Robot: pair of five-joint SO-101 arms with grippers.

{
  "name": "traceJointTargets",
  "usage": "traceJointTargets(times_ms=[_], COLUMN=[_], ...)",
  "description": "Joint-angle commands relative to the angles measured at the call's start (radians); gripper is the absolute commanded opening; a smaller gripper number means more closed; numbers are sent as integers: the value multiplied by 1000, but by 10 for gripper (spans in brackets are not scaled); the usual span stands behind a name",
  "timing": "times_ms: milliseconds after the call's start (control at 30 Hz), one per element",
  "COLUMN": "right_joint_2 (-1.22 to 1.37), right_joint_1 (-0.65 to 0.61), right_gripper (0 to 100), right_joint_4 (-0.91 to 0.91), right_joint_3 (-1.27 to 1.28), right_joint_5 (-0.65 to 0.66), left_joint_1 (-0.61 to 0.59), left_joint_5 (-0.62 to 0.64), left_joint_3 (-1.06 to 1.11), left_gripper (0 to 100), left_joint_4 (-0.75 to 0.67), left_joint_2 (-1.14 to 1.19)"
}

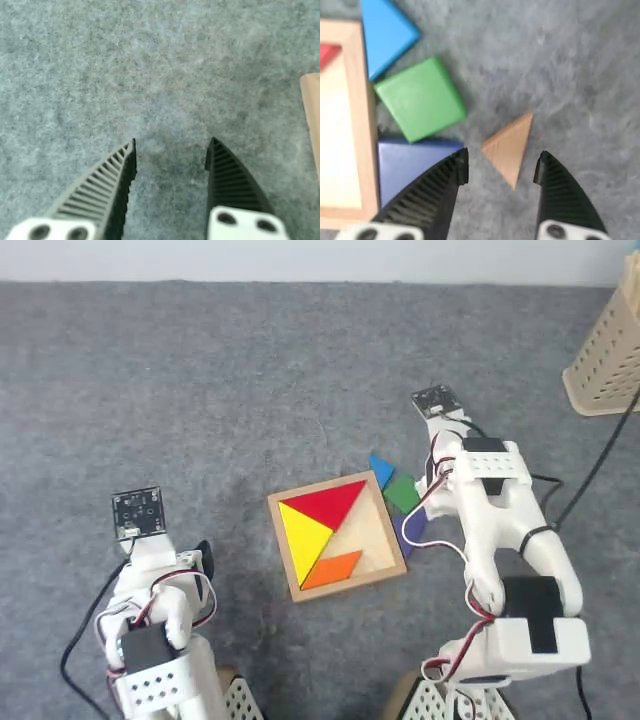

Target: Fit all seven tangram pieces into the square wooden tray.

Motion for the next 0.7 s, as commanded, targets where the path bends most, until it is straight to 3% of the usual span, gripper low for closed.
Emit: traceJointTargets(times_ms=[0, 400, 667], right_joint_2=[-31, 22, 38], right_joint_1=[16, 15, 8], right_gripper=[227, 224, 151], right_joint_4=[22, -15, -64], right_joint_3=[-6, -8, -9], right_joint_5=[28, 26, -14], left_joint_1=[3, 3, 3], left_joint_5=[-5, -5, -5], left_joint_3=[-13, -13, -13], left_gripper=[216, 216, 216], left_joint_4=[5, 5, 5], left_joint_2=[-15, -15, -15])
